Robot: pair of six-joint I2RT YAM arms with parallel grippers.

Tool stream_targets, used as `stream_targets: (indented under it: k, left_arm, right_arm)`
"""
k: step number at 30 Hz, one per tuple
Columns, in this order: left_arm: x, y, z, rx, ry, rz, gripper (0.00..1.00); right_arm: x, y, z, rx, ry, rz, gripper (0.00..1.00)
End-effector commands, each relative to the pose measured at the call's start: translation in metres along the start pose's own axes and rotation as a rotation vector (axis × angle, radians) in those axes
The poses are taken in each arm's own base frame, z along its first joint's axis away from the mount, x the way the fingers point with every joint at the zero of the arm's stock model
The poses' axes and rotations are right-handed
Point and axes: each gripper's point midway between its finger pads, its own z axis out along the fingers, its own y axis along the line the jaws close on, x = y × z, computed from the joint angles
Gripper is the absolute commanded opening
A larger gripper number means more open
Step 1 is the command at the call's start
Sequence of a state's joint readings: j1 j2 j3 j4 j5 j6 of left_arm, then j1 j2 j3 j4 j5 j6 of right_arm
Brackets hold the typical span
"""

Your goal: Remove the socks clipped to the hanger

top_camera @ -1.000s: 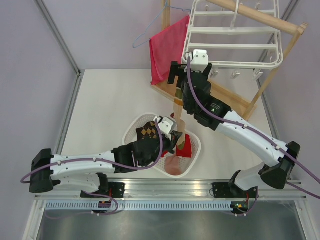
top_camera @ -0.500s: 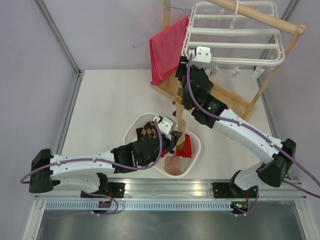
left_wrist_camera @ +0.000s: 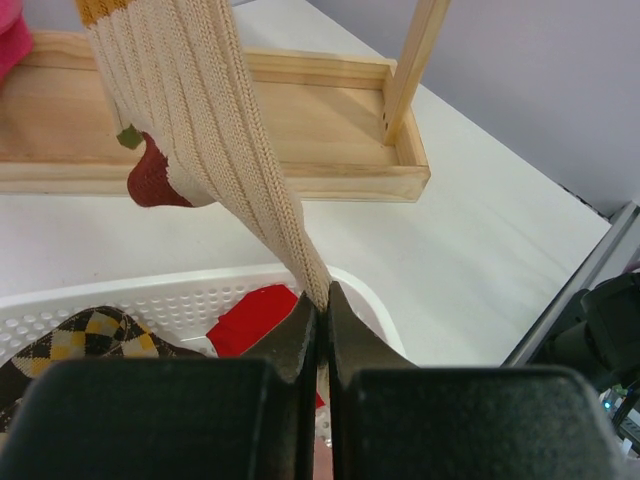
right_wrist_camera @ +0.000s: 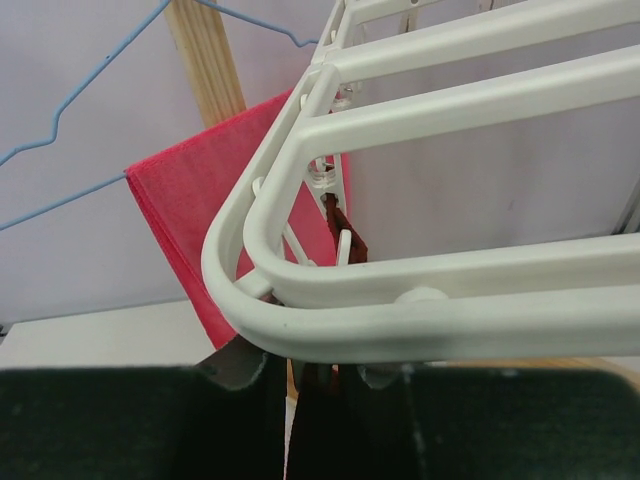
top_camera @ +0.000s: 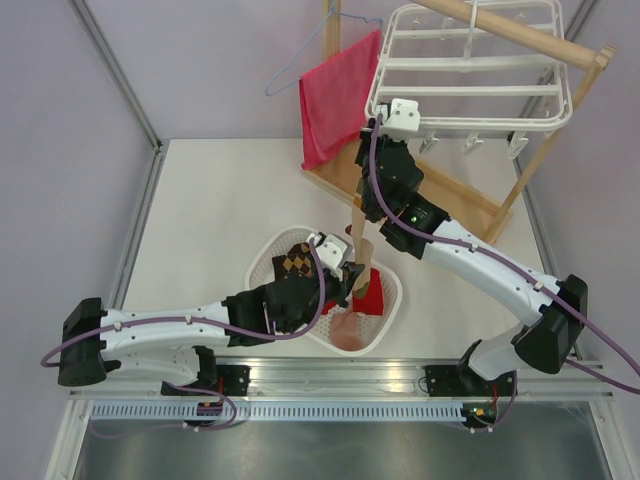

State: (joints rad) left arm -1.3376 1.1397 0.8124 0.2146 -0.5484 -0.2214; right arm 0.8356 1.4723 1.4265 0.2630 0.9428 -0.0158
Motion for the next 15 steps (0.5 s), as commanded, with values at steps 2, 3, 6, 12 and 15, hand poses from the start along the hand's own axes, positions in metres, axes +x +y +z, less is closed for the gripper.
stream_targets:
  k: [2, 3, 6, 12, 15]
  left_arm:
    - [0.002, -0.001, 0.0, 0.003, 0.004, 0.026, 0.02]
    - [0.002, -0.001, 0.0, 0.003, 0.004, 0.025, 0.02]
    - [0.005, -0.002, 0.0, 0.003, 0.01, 0.026, 0.02]
    - [0.006, -0.001, 0.001, 0.001, 0.014, 0.025, 0.02]
    - [0.007, -0.001, 0.001, 0.001, 0.015, 0.023, 0.02]
  right_arm:
    - [-0.015, -0.008, 0.001, 0.039, -0.046, 0.058, 0.19]
    - [-0.015, -0.008, 0.001, 0.039, -0.047, 0.061, 0.44]
    - [-0.018, -0.008, 0.001, 0.038, -0.054, 0.075, 0.95]
    - [-0.02, -0.012, -0.003, 0.032, -0.082, 0.117, 0.97]
    - [-0.025, -0.017, -0.005, 0.04, -0.1, 0.131, 0.94]
